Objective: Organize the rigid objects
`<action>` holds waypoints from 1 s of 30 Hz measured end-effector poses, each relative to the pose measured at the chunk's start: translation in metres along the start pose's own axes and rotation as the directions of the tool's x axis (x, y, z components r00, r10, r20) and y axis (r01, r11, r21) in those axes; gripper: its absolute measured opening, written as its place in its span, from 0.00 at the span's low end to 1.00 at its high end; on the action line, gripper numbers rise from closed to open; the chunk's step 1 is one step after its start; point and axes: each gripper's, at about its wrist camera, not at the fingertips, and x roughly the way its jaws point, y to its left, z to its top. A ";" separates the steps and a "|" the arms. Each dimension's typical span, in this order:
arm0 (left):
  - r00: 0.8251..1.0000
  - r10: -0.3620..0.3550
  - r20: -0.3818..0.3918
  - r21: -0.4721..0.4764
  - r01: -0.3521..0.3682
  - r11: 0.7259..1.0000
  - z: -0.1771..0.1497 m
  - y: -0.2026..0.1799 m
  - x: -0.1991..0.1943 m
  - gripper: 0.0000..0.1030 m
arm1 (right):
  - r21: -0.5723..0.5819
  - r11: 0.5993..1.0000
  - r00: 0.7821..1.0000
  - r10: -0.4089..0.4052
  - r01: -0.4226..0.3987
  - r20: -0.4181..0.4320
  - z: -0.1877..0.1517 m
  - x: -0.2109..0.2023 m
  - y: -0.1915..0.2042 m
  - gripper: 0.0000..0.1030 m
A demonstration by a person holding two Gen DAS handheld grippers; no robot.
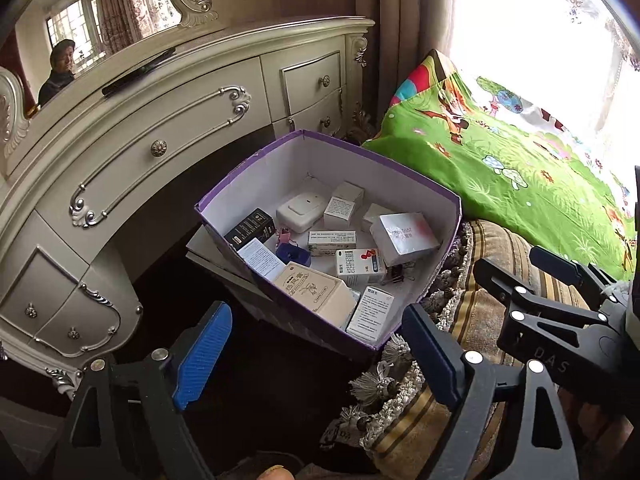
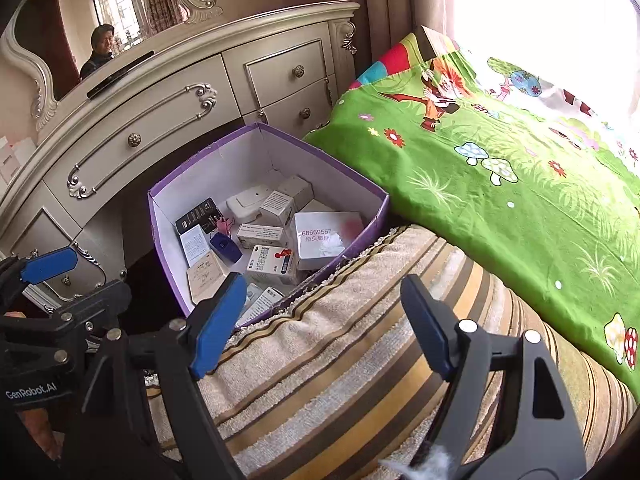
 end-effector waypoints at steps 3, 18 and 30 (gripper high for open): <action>0.999 0.018 0.041 -0.003 -0.017 1.000 0.001 0.004 -0.002 0.86 | 0.004 1.000 1.000 0.027 -0.027 -0.003 -0.003 0.003 -0.001 0.81; 1.000 0.020 -0.002 -0.025 -0.020 0.999 0.000 0.009 0.025 0.86 | -0.022 1.000 0.999 0.021 -0.021 -0.024 -0.010 0.013 0.003 0.82; 1.000 0.025 -0.009 -0.034 -0.026 0.999 0.001 0.014 0.028 0.86 | -0.032 0.999 1.000 0.020 -0.020 -0.022 -0.011 0.012 0.004 0.84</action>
